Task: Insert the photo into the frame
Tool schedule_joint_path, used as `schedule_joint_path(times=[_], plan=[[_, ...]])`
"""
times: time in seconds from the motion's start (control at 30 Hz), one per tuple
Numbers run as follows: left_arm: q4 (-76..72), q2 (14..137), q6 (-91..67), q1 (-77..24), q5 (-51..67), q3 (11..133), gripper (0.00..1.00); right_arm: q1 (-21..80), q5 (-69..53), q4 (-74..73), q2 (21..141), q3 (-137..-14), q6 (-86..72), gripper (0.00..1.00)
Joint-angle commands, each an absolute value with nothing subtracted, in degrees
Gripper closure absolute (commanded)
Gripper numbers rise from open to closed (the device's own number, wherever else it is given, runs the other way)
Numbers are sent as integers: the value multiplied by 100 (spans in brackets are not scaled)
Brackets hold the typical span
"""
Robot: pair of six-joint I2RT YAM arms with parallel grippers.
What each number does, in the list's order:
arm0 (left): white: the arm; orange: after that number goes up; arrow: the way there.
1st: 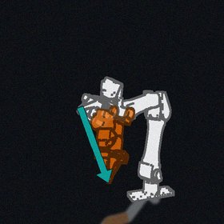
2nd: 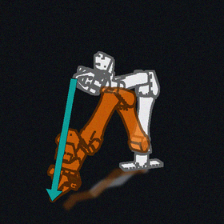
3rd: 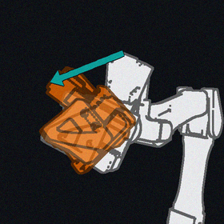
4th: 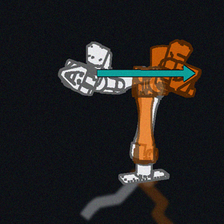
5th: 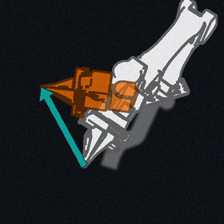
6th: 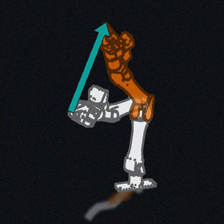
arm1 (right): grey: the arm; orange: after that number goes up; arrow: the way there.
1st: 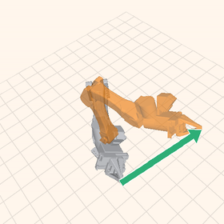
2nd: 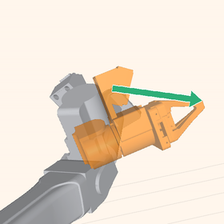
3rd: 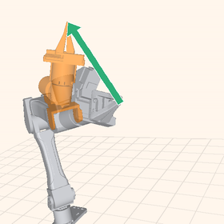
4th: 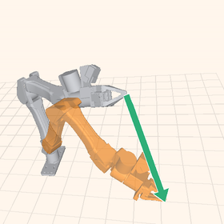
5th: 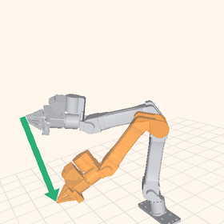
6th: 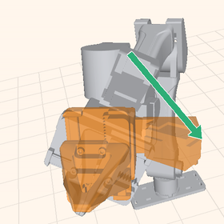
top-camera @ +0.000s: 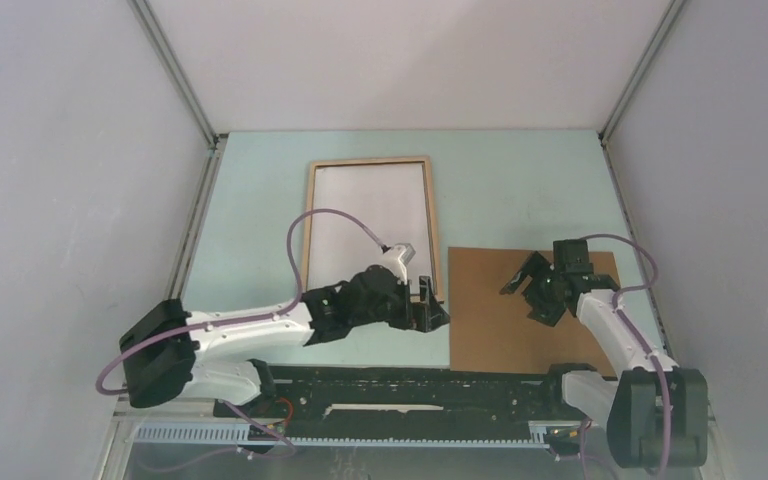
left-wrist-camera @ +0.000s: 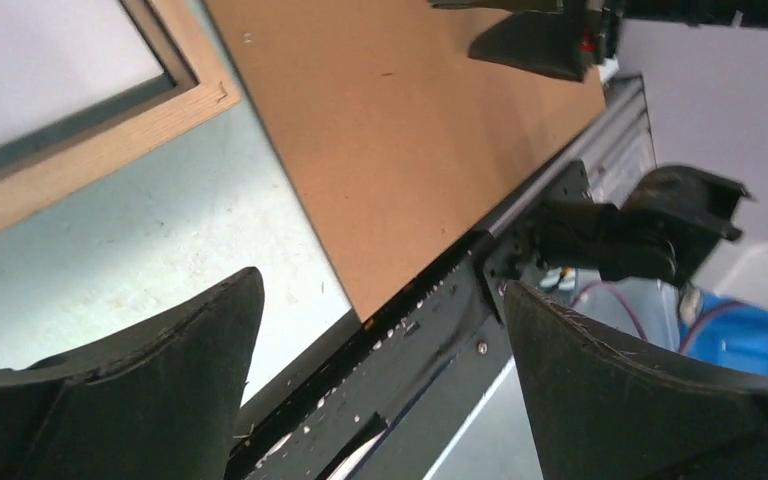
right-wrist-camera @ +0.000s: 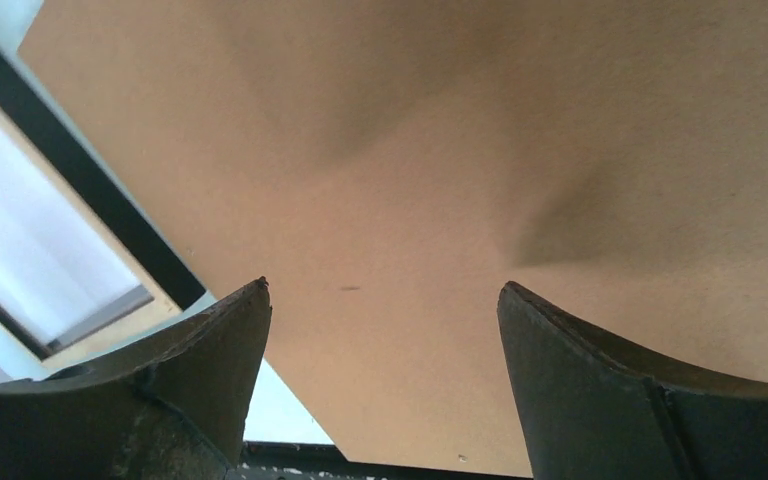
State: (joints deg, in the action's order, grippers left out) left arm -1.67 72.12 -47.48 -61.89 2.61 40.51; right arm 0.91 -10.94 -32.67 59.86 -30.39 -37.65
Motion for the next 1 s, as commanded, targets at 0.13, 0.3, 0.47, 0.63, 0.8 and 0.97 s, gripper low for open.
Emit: schedule_joint_path(times=[0.13,0.3,0.47,0.63,0.8,0.97], plan=[[-1682,8031,-6385,-6814,-1780,3809,2,-155,-846,-2678,6445,-2801,-4100,10],[-2378,8902,-6998,-6838,-1550,3821,1,-182,-954,-2516,6627,-2627,-4093,11],[-2452,9395,-7507,-6902,-1729,3828,1,-245,-1205,-2406,6653,-2388,-4058,11],[-2362,9671,-7982,-7118,-1979,3760,1,-246,-1280,-2310,6705,-2294,-3907,12],[-2095,9797,-8566,-7241,-2072,3652,1,-246,-1450,-2356,6727,-2280,-3966,12],[-2131,9858,-8293,-7251,-2057,3721,1,-237,-1318,-2472,6481,-2196,-4044,12]])
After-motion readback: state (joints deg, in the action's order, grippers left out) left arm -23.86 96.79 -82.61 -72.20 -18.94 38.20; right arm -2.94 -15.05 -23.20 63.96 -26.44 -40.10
